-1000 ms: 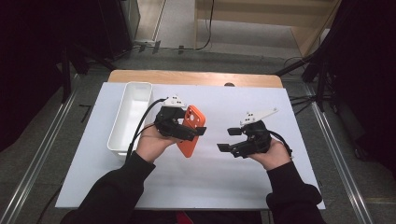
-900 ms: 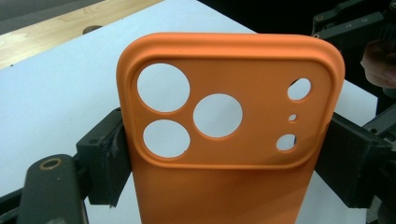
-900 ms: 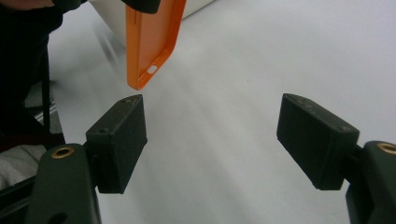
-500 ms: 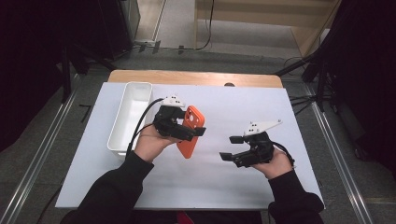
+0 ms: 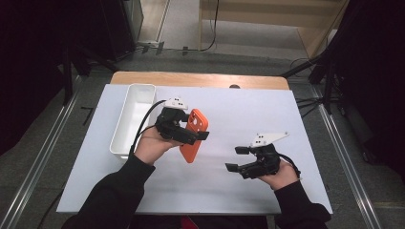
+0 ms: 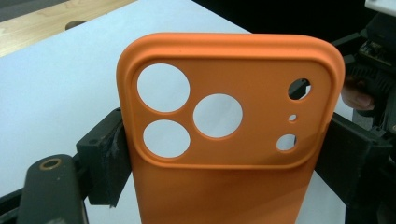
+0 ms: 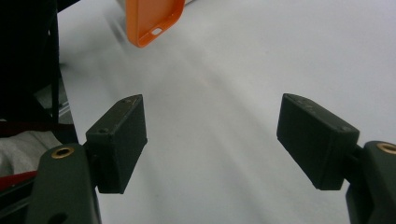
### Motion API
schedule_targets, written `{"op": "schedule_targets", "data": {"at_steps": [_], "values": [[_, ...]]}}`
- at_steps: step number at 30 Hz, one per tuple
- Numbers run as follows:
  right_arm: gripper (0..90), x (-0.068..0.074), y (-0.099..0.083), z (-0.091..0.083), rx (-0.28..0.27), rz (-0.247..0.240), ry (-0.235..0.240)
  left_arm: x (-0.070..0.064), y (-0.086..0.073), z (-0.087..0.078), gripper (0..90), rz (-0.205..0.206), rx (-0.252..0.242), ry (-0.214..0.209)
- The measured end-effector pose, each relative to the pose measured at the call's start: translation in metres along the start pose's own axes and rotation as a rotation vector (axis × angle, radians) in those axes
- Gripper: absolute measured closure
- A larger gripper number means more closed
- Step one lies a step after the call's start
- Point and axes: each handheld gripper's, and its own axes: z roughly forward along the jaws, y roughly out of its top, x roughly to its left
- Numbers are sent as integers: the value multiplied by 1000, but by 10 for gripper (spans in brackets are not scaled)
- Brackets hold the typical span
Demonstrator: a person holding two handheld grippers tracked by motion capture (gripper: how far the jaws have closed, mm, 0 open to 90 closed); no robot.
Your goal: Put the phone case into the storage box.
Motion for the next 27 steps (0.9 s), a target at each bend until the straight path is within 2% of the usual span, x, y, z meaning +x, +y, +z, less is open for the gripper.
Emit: {"op": "schedule_targets", "data": {"at_steps": [4, 15, 17, 27], "values": [[228, 0, -3, -1, -12, 7, 2, 3, 0, -1, 160, -17, -15, -35], [228, -3, -22, -8, -45, 20, -21, 5, -1, -5, 160, -14, -18, -32], [228, -3, -27, -7, -51, 16, -17, 6, -1, -6, 160, -22, -25, -44], [228, -5, -48, -10, -56, 53, -45, 9, 0, -12, 160, -29, -43, -48]]}}
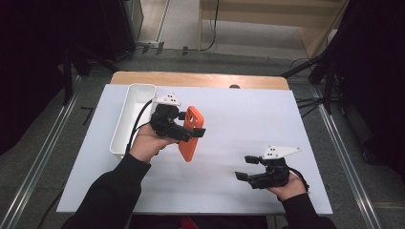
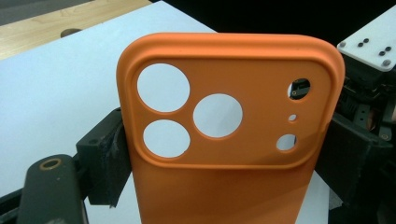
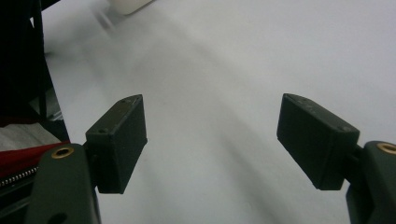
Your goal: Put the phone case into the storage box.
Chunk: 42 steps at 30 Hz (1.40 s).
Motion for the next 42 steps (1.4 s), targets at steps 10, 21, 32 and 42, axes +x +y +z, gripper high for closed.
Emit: {"op": "schedule_targets", "data": {"at_steps": [10, 21, 32, 42], "values": [[228, -4, -14, -8, -13, 49, -51, 0, 3, -7, 160, 3, -6, 0], [228, -5, -15, -6, -5, 52, -60, 4, 11, -30, 160, -13, -16, 1], [228, -5, -15, -6, -5, 58, -61, 5, 18, -58, 160, -42, -11, 11], [228, -4, -15, -6, -7, 72, -68, 8, 20, -75, 160, -45, -20, 54]]}}
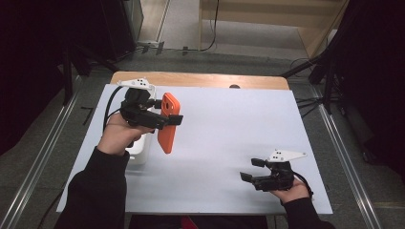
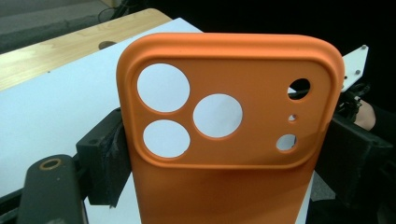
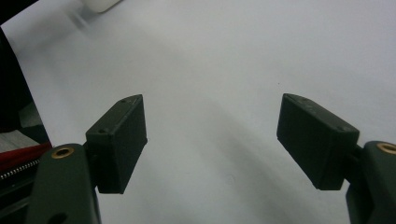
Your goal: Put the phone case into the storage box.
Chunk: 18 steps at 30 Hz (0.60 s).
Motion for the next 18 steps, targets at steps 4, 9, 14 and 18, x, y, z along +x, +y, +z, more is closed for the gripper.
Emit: {"op": "schedule_targets", "data": {"at_steps": [4, 9, 14, 18], "values": [[228, -1, 0, 1, 2, -2, -2, 0, 1, -6, 160, -8, 7, 13], [228, -1, 0, 0, 0, 2, -5, 1, 3, -17, 160, -9, -10, 31], [228, 0, 0, -1, -5, 6, -7, 4, 3, -24, 160, -16, -23, 43], [228, -1, 0, -1, -5, 3, -8, 8, 2, -28, 160, -17, -18, 64]]}}
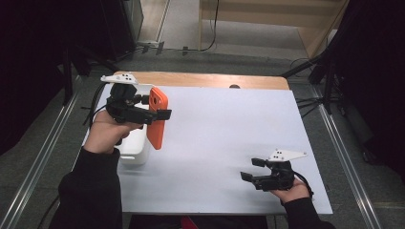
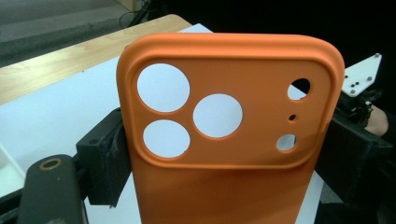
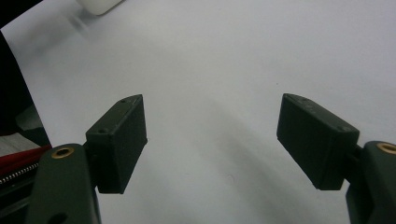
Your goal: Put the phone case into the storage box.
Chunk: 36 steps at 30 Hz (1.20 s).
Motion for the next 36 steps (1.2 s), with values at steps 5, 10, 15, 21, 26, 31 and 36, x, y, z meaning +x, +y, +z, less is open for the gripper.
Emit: {"op": "schedule_targets", "data": {"at_steps": [5, 10, 15, 21, 26, 31, 36], "values": [[232, 2, 1, -1, -16, -25, 11, 6, -2, -6, 160, -18, -15, 22], [232, 2, 1, -1, -13, -22, 8, 13, -3, -13, 160, -29, -24, 48], [232, 1, 1, 0, -1, -10, 11, 20, -5, -18, 160, -45, -40, 63], [232, 1, 0, -1, -4, -7, 9, 27, -7, -24, 160, -58, -48, 112], [232, 0, 1, -1, -7, -5, 12, 34, -10, -26, 160, -73, -55, 183], [232, 0, 2, 0, -3, 1, 10, 39, -13, -24, 161, -113, -116, 261], [232, -1, 4, 0, -12, 8, 13, 42, -13, -16, 161, -132, -146, 325]]}}
